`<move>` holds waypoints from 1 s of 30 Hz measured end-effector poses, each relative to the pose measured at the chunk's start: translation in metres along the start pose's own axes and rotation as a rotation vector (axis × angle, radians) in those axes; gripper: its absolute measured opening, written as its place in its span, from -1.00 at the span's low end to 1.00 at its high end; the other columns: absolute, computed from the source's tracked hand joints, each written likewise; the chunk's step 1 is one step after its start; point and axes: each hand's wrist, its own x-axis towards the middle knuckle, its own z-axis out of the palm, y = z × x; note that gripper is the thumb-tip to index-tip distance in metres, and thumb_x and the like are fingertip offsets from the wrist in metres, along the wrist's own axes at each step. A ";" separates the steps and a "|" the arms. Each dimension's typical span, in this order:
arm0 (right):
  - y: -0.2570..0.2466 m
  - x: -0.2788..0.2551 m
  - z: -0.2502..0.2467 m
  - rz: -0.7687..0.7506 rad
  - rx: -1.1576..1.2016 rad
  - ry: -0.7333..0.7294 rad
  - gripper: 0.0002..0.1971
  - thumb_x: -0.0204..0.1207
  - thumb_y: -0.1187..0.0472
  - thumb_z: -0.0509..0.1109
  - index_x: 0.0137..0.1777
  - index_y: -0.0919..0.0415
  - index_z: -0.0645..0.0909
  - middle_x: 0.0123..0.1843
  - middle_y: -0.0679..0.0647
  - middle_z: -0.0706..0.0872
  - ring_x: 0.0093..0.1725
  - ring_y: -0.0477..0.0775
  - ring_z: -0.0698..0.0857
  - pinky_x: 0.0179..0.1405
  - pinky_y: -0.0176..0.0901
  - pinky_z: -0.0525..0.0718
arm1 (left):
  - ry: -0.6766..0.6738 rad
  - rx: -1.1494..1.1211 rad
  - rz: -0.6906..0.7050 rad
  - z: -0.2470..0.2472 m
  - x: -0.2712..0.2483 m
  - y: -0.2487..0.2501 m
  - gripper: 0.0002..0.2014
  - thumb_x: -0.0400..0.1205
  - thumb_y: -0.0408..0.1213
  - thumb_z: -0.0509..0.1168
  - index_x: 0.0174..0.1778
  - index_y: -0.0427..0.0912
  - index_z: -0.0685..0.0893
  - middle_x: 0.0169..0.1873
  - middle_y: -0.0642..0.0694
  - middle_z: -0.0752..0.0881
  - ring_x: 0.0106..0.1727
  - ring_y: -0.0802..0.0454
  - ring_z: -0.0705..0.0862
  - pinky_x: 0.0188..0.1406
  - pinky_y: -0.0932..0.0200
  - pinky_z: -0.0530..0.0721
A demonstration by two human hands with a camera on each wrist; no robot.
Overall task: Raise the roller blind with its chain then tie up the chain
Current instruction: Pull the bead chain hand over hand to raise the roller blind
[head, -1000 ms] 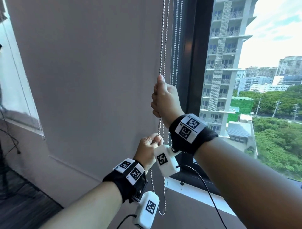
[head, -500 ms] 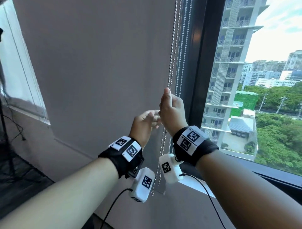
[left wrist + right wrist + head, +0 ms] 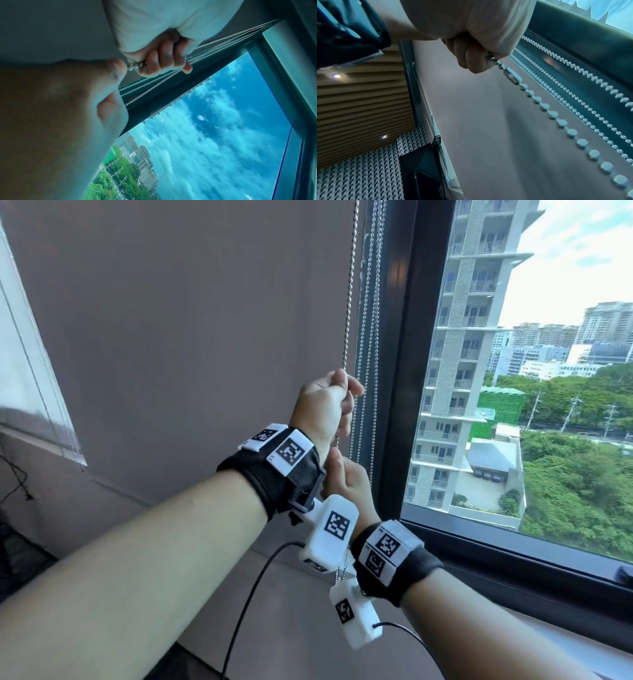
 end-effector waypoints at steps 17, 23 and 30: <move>-0.011 0.012 -0.023 0.021 0.219 -0.079 -0.80 0.32 0.36 0.08 -0.17 0.30 0.52 -0.35 0.16 0.45 -0.40 0.09 0.42 -0.47 -0.16 0.44 | 0.041 -0.032 -0.039 0.001 -0.003 -0.002 -0.59 0.73 -0.36 -0.01 -0.48 -0.14 0.40 -0.70 0.03 0.20 -0.75 0.18 0.07 -0.65 0.45 0.02; -0.048 0.049 -0.025 -0.137 0.213 0.033 -0.71 0.31 0.38 0.07 -0.11 0.26 0.61 -0.28 0.08 0.62 -0.27 0.05 0.58 -0.29 -0.11 0.55 | 0.064 -0.005 -0.081 -0.001 -0.013 -0.008 -0.60 0.75 -0.30 0.02 -0.47 -0.13 0.39 -0.76 0.08 0.24 -0.78 0.19 0.16 -0.65 0.41 0.05; -0.111 0.087 -0.019 -0.119 0.228 0.028 -0.69 0.59 0.20 0.08 -0.04 0.30 0.65 -0.35 0.17 0.63 -0.36 0.11 0.61 -0.46 -0.15 0.54 | 0.060 0.017 -0.101 -0.008 -0.023 -0.018 -0.63 0.52 -0.60 -0.05 -0.52 -0.14 0.40 -0.63 -0.06 0.24 -0.71 0.13 0.10 -0.64 0.40 0.03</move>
